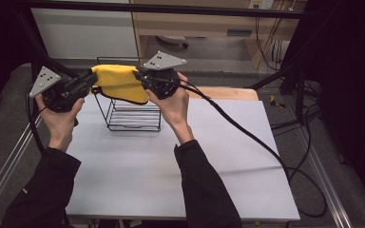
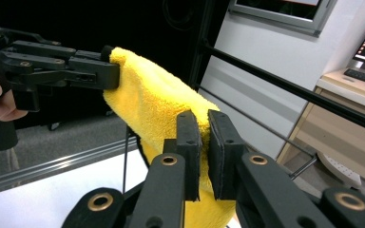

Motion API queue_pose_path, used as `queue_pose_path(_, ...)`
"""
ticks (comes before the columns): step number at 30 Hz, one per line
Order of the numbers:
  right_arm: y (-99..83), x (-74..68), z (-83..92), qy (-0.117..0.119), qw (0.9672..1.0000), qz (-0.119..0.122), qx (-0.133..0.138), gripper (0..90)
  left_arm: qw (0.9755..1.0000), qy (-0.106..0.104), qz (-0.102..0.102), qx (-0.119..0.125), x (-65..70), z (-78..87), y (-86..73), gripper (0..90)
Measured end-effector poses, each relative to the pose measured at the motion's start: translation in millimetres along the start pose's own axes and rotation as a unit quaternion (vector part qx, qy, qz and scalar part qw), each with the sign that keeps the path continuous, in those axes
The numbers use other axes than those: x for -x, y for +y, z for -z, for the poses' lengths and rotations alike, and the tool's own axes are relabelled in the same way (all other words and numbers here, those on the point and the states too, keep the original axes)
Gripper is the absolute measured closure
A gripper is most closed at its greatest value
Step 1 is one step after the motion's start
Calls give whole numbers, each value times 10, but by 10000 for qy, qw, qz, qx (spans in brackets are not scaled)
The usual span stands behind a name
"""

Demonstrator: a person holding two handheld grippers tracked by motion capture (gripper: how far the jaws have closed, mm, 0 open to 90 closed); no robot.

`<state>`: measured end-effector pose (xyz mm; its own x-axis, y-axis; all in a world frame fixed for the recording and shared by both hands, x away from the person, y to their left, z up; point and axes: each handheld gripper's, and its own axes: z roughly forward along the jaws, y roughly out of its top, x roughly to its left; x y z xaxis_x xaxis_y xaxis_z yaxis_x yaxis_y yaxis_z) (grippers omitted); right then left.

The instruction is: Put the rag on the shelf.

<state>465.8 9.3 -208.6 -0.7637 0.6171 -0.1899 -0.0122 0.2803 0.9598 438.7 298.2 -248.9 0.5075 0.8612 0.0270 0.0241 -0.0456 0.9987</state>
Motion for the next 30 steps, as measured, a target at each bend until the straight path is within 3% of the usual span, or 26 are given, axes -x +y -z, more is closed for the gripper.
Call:
queue_pose_path(4, -57, -17, -2, 22, 10000, -14, -73, 842, 9996, -130, 76, -256, -9, 44, 29, 739)
queue_pose_path(8, -103, -35, -4, 61, 9999, 4, -107, 841, 9996, -163, -1, -233, -9, 137, 115, 681)
queue_pose_path(11, -139, -68, -23, 79, 9999, 54, -137, 841, 9995, -242, 52, -216, 2, 162, 211, 687)
queue_pose_path(14, -174, -113, -36, 67, 9996, 175, -222, 839, 9987, -293, 26, -410, 39, 94, 264, 737)
queue_pose_path(18, -216, -164, -40, 55, 9989, 341, -324, 835, 9953, -410, 124, -863, 33, -58, 221, 825)
queue_pose_path(22, -259, -204, -45, 88, 9978, 470, -453, 825, 9923, -517, 166, -1115, 24, -80, 143, 896)
queue_pose_path(25, -310, -197, -45, 146, 9980, 370, -491, 810, 9899, -571, 151, -1288, 22, -60, 81, 899)
queue_pose_path(30, -380, -189, -42, 361, 9978, 106, -541, 737, 9880, -546, 116, -1439, 8, -47, -38, 899)
